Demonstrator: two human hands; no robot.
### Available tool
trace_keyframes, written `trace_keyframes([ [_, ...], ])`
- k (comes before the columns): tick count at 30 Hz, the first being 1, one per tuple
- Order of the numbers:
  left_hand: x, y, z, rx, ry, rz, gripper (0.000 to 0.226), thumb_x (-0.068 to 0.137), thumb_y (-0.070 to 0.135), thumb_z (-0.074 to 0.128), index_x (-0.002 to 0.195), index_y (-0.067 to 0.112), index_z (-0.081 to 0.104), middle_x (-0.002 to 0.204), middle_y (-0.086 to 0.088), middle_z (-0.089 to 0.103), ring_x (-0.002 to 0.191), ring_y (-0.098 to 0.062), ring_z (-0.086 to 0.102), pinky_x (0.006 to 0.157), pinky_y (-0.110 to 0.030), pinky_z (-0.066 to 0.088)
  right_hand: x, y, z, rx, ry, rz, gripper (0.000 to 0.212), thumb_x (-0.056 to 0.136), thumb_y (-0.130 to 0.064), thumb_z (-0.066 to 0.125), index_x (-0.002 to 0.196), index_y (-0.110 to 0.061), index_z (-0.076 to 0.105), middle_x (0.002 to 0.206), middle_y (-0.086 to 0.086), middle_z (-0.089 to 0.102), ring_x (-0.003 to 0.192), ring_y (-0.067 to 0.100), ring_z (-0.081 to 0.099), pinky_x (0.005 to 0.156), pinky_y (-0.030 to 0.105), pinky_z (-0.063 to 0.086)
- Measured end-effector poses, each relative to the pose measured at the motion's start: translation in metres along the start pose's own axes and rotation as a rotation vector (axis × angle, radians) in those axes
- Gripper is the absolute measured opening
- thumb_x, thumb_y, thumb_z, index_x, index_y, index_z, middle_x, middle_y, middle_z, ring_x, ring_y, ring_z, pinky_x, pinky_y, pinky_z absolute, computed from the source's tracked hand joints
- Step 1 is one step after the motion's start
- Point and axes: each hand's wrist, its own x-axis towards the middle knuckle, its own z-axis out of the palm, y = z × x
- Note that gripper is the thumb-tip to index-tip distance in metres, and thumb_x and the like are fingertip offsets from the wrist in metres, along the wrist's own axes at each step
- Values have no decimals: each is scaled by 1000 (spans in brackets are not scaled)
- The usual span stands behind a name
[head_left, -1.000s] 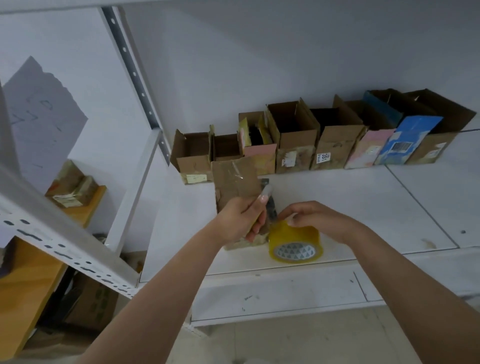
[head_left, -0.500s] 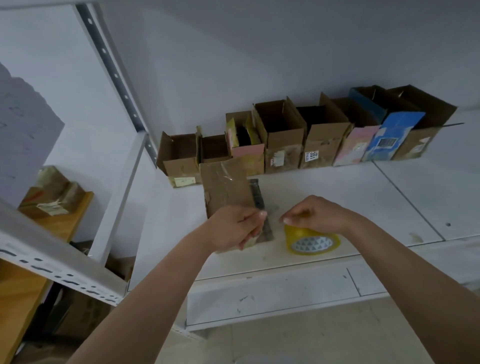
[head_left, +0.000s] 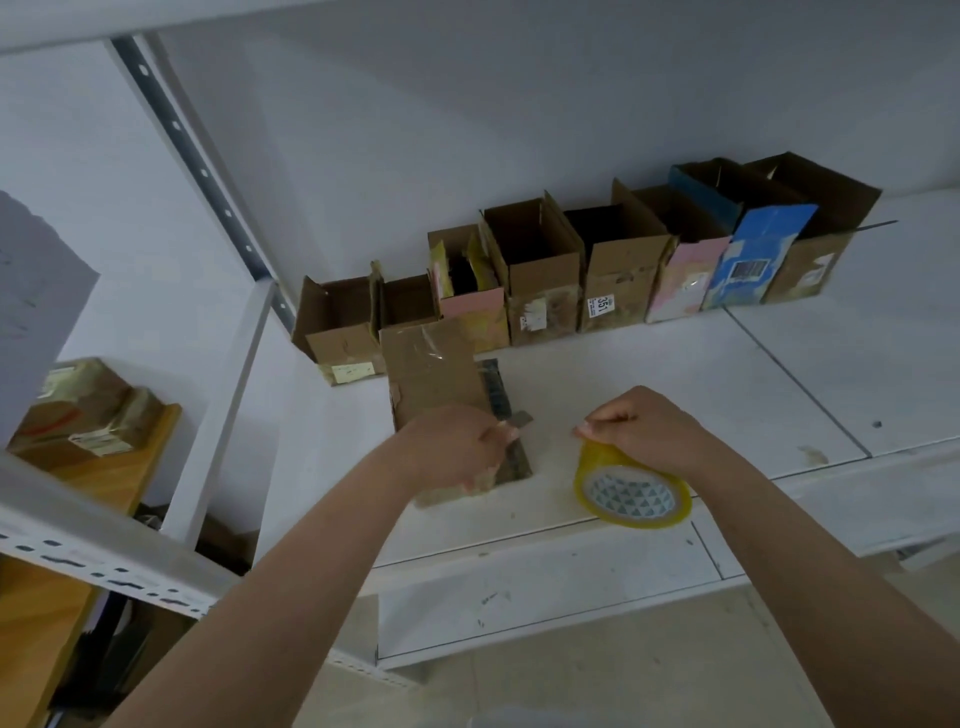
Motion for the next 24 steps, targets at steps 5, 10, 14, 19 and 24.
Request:
trace_keyframes([
  [5, 1, -2, 20, -157, 354, -280, 45, 93, 58, 48, 73, 19, 57, 57, 5, 57, 58, -12, 60, 58, -28, 47, 0, 10, -1, 57, 18, 31, 16, 90, -41, 64, 87, -36, 78, 93, -15, 72, 92, 9, 65, 95, 42, 49],
  [10, 10, 19, 39, 245, 496, -421, 40, 89, 44, 59, 62, 23, 38, 62, 6, 42, 62, -18, 47, 44, -23, 25, 2, 3, 4, 76, 19, 28, 15, 91, -41, 63, 89, -37, 77, 99, -13, 72, 96, 13, 64, 95, 43, 48],
  [14, 7, 20, 38, 245, 460, -410, 29, 86, 45, 63, 76, 19, 54, 63, 6, 45, 66, -19, 52, 47, -23, 32, 1, 2, 9, 89, 32, 42, 16, 89, -44, 63, 90, -36, 77, 102, -13, 72, 97, 14, 64, 95, 44, 49],
  [19, 2, 9, 18, -175, 593, -353, 47, 88, 60, 56, 74, 15, 53, 69, 0, 57, 63, -14, 57, 48, -24, 38, -3, 4, 5, 125, 66, 42, 19, 92, -42, 60, 79, -44, 74, 97, -16, 71, 94, 12, 64, 94, 44, 50],
  [24, 21, 20, 0, -16, 767, -470, 59, 82, 67, 58, 102, 17, 33, 75, 4, 51, 69, -23, 55, 54, -31, 40, -4, -2, 5, 170, 93, 27, 17, 92, -44, 59, 84, -44, 74, 90, -15, 71, 90, 11, 64, 94, 45, 50],
])
